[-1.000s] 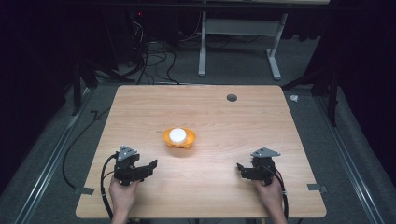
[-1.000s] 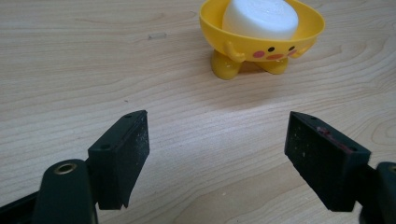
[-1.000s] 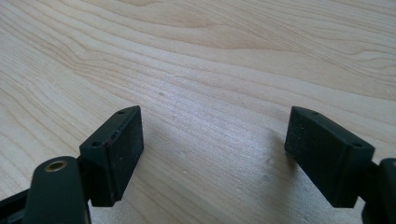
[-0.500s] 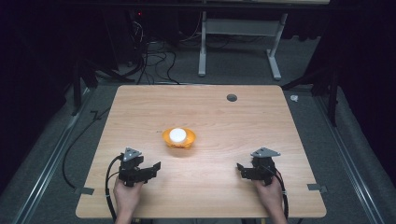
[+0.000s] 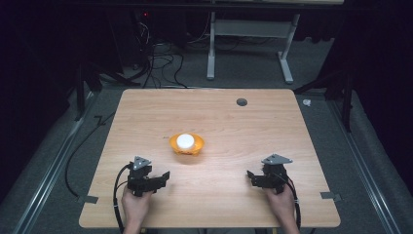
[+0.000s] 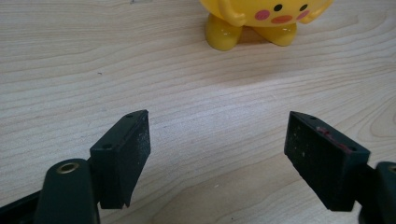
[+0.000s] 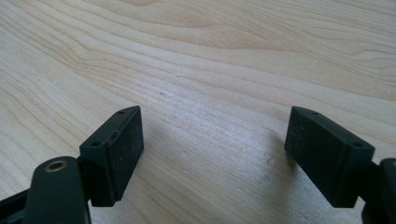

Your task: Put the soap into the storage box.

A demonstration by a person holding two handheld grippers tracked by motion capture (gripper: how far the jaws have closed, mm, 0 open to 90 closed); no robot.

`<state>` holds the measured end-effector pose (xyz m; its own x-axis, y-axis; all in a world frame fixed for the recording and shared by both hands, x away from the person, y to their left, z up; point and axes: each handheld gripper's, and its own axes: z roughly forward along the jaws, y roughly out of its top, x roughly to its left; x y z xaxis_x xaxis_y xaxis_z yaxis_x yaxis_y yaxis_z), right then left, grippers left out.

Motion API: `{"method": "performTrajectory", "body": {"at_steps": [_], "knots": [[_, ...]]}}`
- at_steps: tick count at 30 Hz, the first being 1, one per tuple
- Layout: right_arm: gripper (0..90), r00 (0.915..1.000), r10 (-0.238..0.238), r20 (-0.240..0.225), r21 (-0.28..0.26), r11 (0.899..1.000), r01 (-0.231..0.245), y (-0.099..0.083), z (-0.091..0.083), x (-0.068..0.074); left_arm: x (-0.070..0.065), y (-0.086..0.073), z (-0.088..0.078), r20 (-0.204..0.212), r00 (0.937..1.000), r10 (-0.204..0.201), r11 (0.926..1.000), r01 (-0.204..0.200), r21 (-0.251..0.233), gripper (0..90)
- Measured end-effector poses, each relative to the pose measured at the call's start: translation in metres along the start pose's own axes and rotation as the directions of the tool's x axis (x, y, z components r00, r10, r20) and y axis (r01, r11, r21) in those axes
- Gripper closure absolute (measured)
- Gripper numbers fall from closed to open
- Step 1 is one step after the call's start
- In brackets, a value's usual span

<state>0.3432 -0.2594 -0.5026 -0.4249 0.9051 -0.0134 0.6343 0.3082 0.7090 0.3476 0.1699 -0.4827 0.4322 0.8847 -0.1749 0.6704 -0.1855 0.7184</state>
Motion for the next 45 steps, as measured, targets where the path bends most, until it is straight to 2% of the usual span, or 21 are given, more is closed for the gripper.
{"method": "performTrajectory", "body": {"at_steps": [13,19,26,29,37,40,45], "knots": [[20.5,1.0,0.0,0.0,0.0,1.0,0.0,0.0,0.0,0.0,-0.001,-0.003,0.01,-0.018,0.9998,0.012,0.9998,-0.012,0.017,23.3],[20.5,1.0,0.002,0.002,0.0,1.0,-0.002,0.0,0.0,0.0,-0.002,-0.005,0.014,-0.032,0.9993,0.019,0.9997,-0.019,0.017,23.4],[20.5,1.0,0.003,0.004,-0.001,1.0,-0.003,0.0,0.0,0.0,-0.004,-0.006,0.02,-0.065,0.9968,0.046,0.9988,-0.045,0.02,23.4],[20.5,1.0,0.003,0.004,-0.001,1.0,-0.003,0.0,0.0,0.0,-0.004,-0.007,0.021,-0.065,0.9969,0.044,0.9989,-0.044,0.015,23.2],[20.5,1.0,0.006,0.005,0.0,1.0,-0.006,0.0,0.0,0.0,-0.005,-0.007,0.024,-0.098,0.9925,0.073,0.9973,-0.071,0.017,22.9],[20.5,1.0,0.006,0.005,0.0,1.0,-0.006,0.0,0.0,0.0,-0.007,-0.009,0.025,-0.119,0.9878,0.1,0.995,-0.099,0.012,22.7],[20.6,1.0,0.006,0.005,0.0,1.0,-0.006,0.0,0.0,0.0,-0.007,-0.011,0.027,-0.115,0.9871,0.112,0.9937,-0.112,0.003,19.0]]}}
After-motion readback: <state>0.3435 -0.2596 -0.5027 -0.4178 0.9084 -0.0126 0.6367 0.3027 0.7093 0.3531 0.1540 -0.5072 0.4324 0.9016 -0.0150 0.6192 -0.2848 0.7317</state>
